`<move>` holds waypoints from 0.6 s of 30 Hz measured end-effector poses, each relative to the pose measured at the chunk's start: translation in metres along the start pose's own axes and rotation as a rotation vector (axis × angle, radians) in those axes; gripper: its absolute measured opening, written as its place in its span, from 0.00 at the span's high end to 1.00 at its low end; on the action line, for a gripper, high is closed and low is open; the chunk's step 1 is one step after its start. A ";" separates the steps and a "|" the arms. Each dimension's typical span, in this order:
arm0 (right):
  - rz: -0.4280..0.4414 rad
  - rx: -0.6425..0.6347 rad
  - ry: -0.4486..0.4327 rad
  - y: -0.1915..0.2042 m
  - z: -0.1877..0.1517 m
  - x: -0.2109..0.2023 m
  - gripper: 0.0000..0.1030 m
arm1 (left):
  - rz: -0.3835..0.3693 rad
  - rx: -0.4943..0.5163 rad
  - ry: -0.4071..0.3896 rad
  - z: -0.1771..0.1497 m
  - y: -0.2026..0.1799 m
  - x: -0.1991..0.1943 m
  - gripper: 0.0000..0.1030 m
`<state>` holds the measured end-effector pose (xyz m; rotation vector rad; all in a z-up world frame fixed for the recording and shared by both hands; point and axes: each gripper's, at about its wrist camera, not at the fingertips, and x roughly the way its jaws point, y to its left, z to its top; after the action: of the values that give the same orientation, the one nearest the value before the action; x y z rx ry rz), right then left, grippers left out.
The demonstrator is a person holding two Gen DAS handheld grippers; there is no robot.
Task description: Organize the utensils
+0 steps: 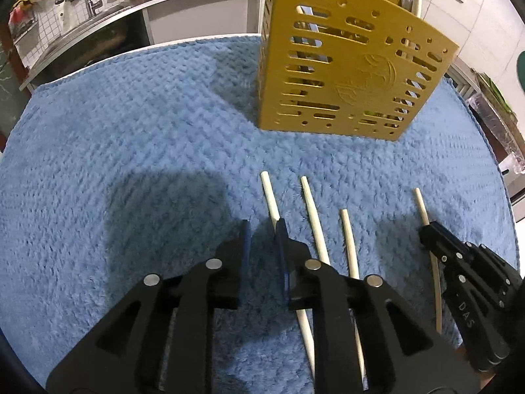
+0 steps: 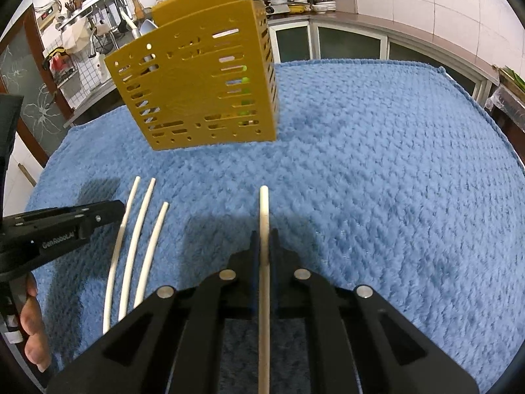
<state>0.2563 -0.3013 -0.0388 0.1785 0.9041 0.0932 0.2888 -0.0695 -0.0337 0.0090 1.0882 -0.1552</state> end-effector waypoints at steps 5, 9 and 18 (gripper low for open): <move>0.004 0.002 -0.002 -0.002 -0.001 0.001 0.94 | -0.067 -0.047 0.014 0.004 0.006 0.002 0.85; 0.006 0.008 -0.002 -0.005 -0.001 0.000 0.94 | -0.098 -0.057 0.024 0.005 0.005 0.003 0.85; 0.008 0.020 0.024 -0.006 0.003 0.005 0.94 | -0.052 0.011 0.059 0.013 -0.012 0.016 0.89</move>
<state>0.2621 -0.3063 -0.0420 0.2001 0.9283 0.0937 0.3057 -0.0846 -0.0405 -0.0052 1.1469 -0.2087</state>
